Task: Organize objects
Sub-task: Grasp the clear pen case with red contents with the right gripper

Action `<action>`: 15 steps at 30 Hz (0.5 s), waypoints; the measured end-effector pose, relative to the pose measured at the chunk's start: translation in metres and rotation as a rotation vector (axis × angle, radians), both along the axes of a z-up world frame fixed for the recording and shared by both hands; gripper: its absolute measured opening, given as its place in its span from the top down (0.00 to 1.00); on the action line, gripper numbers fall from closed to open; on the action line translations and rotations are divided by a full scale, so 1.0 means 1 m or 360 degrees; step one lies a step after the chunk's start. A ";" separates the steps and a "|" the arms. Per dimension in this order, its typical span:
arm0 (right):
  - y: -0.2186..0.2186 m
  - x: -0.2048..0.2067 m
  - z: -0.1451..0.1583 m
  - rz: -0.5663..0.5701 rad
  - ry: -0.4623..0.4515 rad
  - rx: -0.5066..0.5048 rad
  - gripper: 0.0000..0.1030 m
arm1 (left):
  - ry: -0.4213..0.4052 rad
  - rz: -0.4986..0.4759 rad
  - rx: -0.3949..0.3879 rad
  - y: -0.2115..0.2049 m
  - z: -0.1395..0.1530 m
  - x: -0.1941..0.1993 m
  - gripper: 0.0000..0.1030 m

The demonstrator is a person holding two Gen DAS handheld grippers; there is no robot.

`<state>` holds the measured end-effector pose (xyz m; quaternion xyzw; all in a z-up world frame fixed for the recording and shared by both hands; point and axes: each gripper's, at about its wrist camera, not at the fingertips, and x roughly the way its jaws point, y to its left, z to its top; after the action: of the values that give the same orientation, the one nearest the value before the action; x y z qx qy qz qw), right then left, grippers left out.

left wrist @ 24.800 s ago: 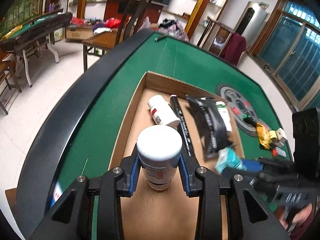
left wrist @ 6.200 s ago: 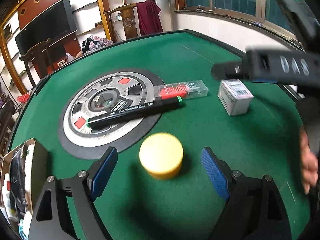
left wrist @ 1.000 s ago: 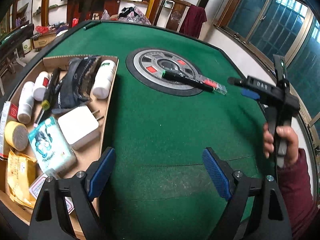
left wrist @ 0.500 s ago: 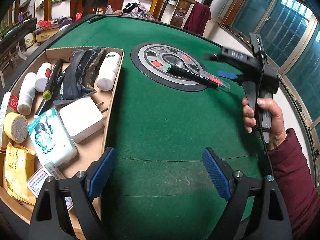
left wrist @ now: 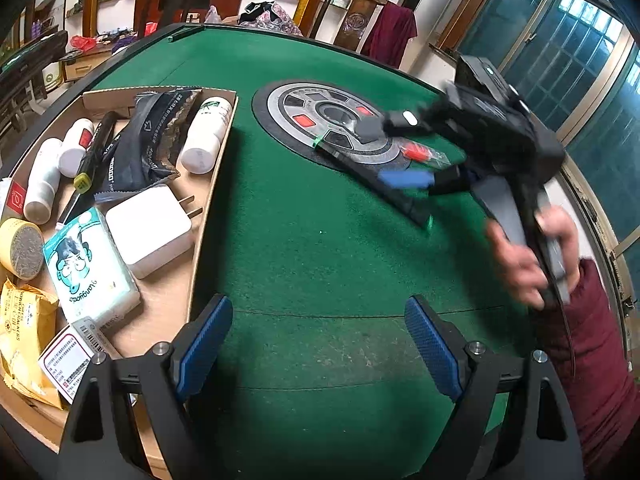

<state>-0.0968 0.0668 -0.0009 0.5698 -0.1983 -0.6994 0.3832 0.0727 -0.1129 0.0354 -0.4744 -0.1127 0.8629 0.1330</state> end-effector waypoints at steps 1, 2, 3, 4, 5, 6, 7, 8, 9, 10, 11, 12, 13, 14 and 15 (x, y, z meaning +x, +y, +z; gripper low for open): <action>-0.003 0.008 -0.002 0.0053 -0.0005 -0.0010 0.04 | -0.0002 0.0000 0.0006 0.000 0.000 0.000 0.15; -0.005 0.020 0.001 0.0104 0.0026 0.0011 0.04 | -0.0004 -0.0001 0.0008 0.000 -0.001 0.000 0.15; -0.002 0.027 0.007 0.0103 0.0092 0.0057 0.04 | -0.0005 -0.0003 0.0010 0.001 -0.001 0.000 0.15; 0.004 0.032 0.014 0.0065 0.0179 0.0112 0.04 | -0.0005 -0.0009 0.0012 0.001 -0.001 0.001 0.15; 0.013 0.036 0.024 -0.0012 0.0292 0.0195 0.05 | -0.0002 -0.0014 0.0010 0.002 -0.001 0.001 0.15; 0.025 0.038 0.036 -0.0135 0.0433 0.0328 0.05 | -0.0001 -0.0015 0.0009 0.002 -0.001 0.001 0.15; 0.040 0.038 0.047 -0.0285 0.0576 0.0487 0.05 | -0.0004 -0.0016 0.0014 0.002 -0.002 0.001 0.15; 0.049 0.035 0.053 -0.0379 0.0652 0.0584 0.05 | -0.0010 -0.0016 0.0023 0.002 -0.004 0.000 0.15; 0.064 0.026 0.057 -0.0491 0.0708 0.0687 0.05 | -0.0018 -0.0017 0.0033 0.003 -0.005 -0.001 0.15; 0.073 0.016 0.057 -0.0548 0.0706 0.0722 0.05 | -0.0029 -0.0021 0.0042 0.004 -0.006 -0.001 0.15; 0.079 0.002 0.056 -0.0596 0.0684 0.0747 0.05 | -0.0037 -0.0025 0.0047 0.005 -0.007 -0.002 0.15; 0.085 -0.009 0.053 -0.0630 0.0648 0.0755 0.05 | -0.0042 -0.0028 0.0047 0.006 -0.007 -0.001 0.15; 0.089 -0.022 0.047 -0.0643 0.0610 0.0732 0.05 | -0.0045 -0.0031 0.0038 0.008 -0.007 0.000 0.15; 0.092 -0.031 0.043 -0.0656 0.0579 0.0714 0.05 | -0.0042 -0.0034 0.0032 0.009 -0.006 0.001 0.15; 0.095 -0.042 0.036 -0.0671 0.0524 0.0681 0.05 | -0.0037 -0.0037 0.0022 0.010 -0.004 0.002 0.15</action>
<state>-0.1386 0.1620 0.0356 0.4631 -0.0959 -0.8717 0.1287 0.0750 -0.1025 0.0311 -0.4847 -0.1146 0.8549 0.1451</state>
